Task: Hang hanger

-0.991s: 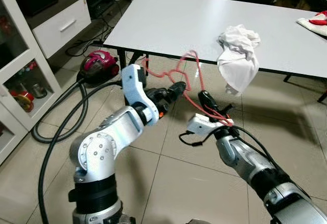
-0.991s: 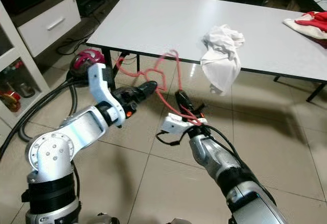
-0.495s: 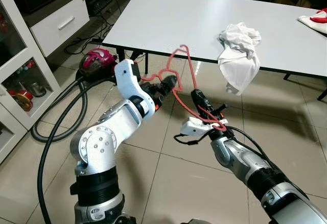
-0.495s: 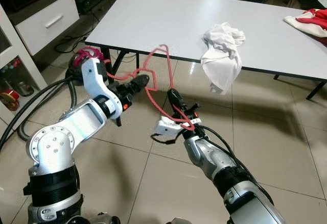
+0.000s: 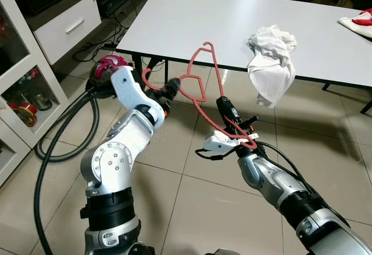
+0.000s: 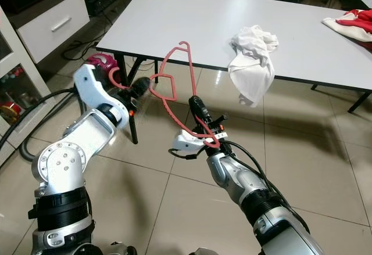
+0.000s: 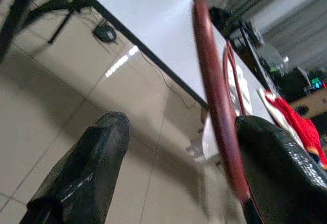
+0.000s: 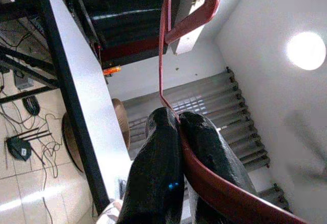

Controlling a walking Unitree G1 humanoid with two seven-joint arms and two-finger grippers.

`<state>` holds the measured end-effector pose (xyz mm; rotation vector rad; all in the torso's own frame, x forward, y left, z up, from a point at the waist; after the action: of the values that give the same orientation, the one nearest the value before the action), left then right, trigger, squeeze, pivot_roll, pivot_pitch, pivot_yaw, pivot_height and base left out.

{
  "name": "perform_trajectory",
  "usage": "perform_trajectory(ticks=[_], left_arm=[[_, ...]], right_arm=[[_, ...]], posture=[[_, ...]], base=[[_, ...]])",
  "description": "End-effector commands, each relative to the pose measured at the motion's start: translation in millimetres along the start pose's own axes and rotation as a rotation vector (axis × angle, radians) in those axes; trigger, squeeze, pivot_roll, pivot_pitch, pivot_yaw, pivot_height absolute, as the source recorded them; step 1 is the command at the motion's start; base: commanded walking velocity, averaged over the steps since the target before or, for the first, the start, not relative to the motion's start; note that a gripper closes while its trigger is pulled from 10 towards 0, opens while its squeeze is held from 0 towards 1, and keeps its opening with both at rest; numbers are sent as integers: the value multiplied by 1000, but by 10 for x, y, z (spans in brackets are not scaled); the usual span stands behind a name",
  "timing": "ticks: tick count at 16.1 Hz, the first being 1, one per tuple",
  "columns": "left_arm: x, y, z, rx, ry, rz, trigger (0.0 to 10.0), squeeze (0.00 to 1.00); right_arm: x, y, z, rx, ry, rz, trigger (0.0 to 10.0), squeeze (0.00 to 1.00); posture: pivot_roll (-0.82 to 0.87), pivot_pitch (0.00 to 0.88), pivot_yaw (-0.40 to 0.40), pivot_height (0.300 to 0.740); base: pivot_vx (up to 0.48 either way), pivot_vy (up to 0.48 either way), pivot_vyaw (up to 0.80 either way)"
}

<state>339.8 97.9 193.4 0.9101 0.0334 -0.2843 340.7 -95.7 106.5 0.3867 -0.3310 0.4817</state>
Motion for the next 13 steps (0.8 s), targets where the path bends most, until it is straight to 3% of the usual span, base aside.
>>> perform_trajectory(ticks=[1,6,13], left_arm=[[58,90,207,-25,-26,46,10000,0],[46,1,335,-9,-110,-1,10000,0],[32,-88,379,9,-157,-45,10000,0]], right_arm=[[-14,2,39,4,-29,-3,0,0],[-40,-12,28,6,-24,-17,0,0],[-56,-36,43,14,-18,-20,0,0]], posture=[[-48,81,-34,740],[-52,81,-30,740],[-55,82,-29,740]], base=[[0,0,0],[0,0,0],[0,0,0]])
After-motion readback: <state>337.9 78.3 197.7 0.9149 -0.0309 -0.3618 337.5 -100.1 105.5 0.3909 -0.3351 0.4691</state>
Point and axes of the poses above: a point about 5 cm out from each wrist's last joint towards the gripper, its own x axis pointing out of the wrist towards the gripper, its own y axis along the axis of the wrist's last joint, z = x × y, the point moved 3 cm from there along x, pointing out of the wrist towards the gripper, and after that the axes turned 3 degrees about x, right-handed, at the moved point
